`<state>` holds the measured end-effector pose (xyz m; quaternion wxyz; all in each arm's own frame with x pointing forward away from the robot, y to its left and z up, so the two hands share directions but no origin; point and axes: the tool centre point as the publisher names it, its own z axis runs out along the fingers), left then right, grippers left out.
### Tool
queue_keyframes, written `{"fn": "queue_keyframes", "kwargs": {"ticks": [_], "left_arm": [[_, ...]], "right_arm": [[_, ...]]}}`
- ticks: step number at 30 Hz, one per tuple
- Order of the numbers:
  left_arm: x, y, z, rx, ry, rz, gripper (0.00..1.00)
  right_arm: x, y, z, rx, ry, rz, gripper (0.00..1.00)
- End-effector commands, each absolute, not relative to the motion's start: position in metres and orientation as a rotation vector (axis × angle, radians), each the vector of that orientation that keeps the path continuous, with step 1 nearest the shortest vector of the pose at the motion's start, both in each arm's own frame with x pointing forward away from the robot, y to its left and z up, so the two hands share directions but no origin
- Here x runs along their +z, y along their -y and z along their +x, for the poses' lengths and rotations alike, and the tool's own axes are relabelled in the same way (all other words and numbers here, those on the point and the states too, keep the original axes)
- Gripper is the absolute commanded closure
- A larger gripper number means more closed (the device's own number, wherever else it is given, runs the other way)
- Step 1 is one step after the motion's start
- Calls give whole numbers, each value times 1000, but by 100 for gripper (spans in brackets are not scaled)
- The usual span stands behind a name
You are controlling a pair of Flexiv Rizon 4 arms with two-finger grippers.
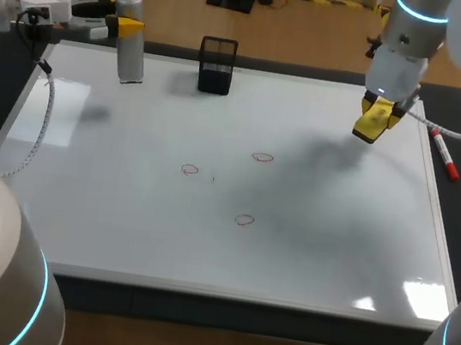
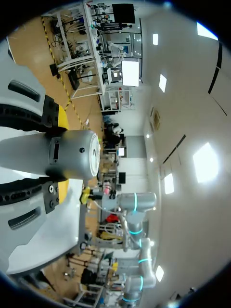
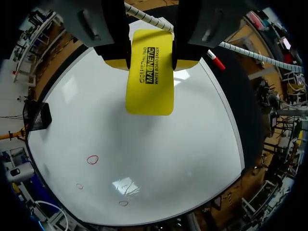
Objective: Pick up the inspection probe, press it on each red-marked spot on the whiteboard one by one, put down the probe, pick up the eraser, and wipe off all the red marks.
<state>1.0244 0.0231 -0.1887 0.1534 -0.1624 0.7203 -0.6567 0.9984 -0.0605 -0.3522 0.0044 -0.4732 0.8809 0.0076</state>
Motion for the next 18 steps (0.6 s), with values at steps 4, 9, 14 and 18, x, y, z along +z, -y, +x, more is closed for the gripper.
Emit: {"fn": "queue_keyframes", "kwargs": {"ticks": [4,9,14,18], "left_arm": [[-188,-23,1024,-1883,-2064,-465,100],[-188,-23,1024,-1883,-2064,-465,100],[-197,0,1013,-1904,-2103,-422,100],[-205,22,996,-1949,-2111,-371,100]], "right_arm": [[-351,61,998,18,-2759,-1485,100],[-351,61,998,18,-2759,-1485,100],[-351,61,998,18,-2759,-1485,100],[-351,61,998,18,-2759,-1485,100]]}}
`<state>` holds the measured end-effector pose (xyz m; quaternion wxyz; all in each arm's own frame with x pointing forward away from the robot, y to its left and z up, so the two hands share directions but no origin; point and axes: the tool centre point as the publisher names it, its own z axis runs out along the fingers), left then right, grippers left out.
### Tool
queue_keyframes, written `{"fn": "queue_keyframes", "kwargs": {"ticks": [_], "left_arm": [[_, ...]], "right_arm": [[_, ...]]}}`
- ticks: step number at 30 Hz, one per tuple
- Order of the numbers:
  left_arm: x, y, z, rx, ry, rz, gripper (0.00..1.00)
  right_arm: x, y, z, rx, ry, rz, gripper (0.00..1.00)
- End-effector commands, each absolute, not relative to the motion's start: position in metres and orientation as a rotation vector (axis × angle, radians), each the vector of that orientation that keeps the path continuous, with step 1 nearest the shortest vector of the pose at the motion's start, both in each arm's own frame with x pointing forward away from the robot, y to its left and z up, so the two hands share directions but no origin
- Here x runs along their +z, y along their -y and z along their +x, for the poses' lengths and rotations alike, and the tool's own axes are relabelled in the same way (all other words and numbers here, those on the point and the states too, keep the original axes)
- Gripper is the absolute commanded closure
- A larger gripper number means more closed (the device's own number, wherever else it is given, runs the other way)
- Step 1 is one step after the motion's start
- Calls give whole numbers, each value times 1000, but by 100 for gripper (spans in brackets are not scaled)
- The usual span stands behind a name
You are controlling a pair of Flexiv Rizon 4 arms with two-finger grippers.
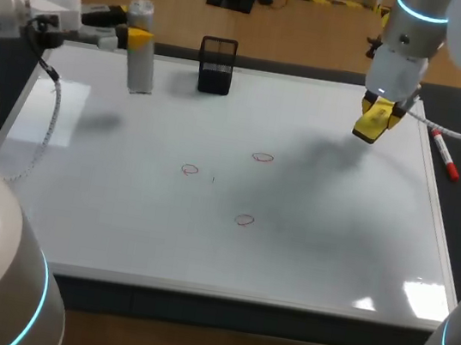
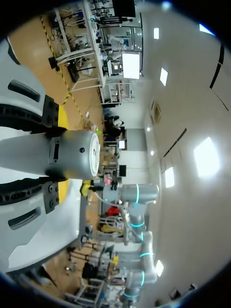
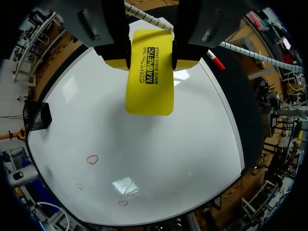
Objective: Pick up the inspection probe, press it on each red-marked spot on the whiteboard one by one, put down the probe, pick up the eraser, and wipe off all the red marks.
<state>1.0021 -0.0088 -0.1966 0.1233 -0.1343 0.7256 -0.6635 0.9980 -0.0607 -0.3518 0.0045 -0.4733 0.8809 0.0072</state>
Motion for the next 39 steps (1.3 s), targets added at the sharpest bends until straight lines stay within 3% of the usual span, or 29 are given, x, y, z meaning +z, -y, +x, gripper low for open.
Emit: {"fn": "queue_keyframes", "kwargs": {"ticks": [1,25,39], "left_arm": [[-206,28,991,-1956,-2115,-363,100],[-231,105,877,-2074,-2127,-174,100],[-249,104,867,-2091,-2114,-144,100]], "right_arm": [[-351,61,998,18,-2759,-1485,100],[-351,61,998,18,-2759,-1485,100],[-351,61,998,18,-2759,-1485,100]]}}
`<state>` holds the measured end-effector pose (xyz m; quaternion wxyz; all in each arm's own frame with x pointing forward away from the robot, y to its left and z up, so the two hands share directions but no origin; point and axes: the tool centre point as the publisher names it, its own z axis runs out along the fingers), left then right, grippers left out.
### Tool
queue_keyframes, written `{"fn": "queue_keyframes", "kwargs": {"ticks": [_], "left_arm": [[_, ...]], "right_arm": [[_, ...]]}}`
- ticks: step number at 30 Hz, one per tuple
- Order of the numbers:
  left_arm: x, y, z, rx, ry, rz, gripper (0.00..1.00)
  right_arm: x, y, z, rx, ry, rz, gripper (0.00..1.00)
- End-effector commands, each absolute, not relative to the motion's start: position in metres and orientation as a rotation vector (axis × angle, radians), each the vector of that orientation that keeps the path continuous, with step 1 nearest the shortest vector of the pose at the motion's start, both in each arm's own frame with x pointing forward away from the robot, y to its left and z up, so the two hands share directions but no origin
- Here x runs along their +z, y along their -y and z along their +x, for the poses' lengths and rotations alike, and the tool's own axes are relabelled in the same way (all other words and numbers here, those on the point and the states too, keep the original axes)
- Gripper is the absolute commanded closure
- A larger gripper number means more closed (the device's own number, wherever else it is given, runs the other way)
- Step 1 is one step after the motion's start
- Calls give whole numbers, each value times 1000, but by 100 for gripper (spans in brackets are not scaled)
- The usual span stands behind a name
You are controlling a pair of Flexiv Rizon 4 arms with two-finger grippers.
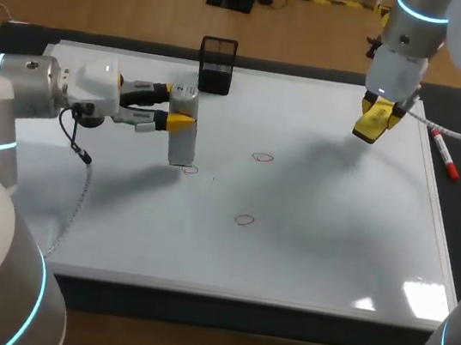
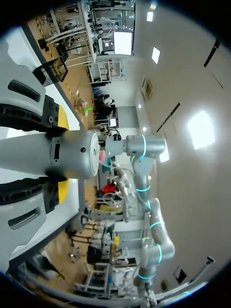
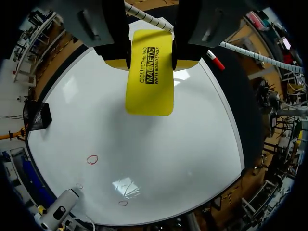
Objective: Pick up the inspection probe, press it on each red-marked spot on the whiteboard one by one, put down the probe, pick up the eraser, and wipe off all the red marks.
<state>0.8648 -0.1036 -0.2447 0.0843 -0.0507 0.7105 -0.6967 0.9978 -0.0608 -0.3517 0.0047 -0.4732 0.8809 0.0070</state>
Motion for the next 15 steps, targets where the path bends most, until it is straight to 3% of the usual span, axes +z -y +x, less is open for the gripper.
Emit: {"fn": "queue_keyframes", "kwargs": {"ticks": [1,15], "left_arm": [[-250,104,867,-2091,-2117,-143,100],[-266,113,873,-2117,-2130,-91,100]], "right_arm": [[-351,61,998,18,-2759,-1485,100],[-351,61,998,18,-2759,-1485,100]]}}
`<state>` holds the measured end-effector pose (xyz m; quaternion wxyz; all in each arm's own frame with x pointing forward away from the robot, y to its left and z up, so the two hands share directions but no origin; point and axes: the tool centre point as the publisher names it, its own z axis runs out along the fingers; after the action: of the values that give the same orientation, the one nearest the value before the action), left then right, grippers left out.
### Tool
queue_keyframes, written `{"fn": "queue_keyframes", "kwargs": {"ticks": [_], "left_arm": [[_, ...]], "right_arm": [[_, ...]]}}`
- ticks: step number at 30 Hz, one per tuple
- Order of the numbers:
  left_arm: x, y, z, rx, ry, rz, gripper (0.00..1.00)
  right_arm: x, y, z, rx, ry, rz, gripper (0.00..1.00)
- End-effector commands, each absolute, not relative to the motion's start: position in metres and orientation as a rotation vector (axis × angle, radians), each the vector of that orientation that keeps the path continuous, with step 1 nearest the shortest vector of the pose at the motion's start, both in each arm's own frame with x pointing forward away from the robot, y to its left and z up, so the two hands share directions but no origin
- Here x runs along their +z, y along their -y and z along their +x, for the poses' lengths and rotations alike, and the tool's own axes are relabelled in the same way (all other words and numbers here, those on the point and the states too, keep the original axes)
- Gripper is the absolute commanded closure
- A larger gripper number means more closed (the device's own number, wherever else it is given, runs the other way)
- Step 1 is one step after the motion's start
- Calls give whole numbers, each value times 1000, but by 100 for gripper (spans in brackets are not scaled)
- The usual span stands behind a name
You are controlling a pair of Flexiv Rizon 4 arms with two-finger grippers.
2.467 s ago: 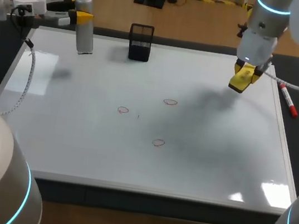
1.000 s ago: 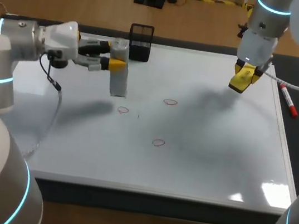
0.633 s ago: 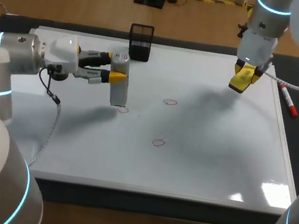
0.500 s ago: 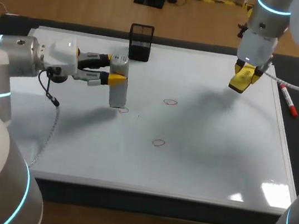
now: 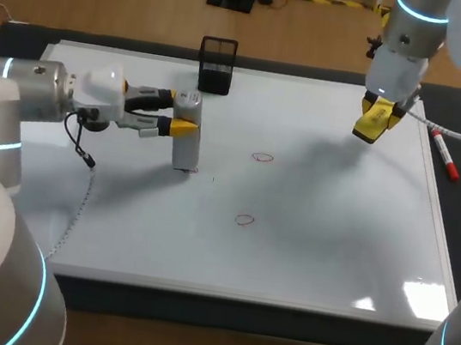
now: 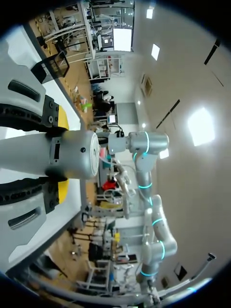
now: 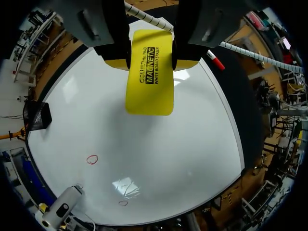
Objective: Pick up the inspection probe, press it on each red-marked spot on the whiteboard one by one, put down the probe, pick up the eraser, and wipe off all the red marks.
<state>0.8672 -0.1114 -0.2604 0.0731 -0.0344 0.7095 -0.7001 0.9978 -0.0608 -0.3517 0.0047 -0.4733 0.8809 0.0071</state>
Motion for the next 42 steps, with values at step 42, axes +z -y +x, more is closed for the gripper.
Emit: {"fn": "queue_keyframes", "kwargs": {"ticks": [42], "left_arm": [[-278,111,874,-2126,-2151,-88,100]], "right_arm": [[-351,61,998,18,-2759,-1485,100]]}}
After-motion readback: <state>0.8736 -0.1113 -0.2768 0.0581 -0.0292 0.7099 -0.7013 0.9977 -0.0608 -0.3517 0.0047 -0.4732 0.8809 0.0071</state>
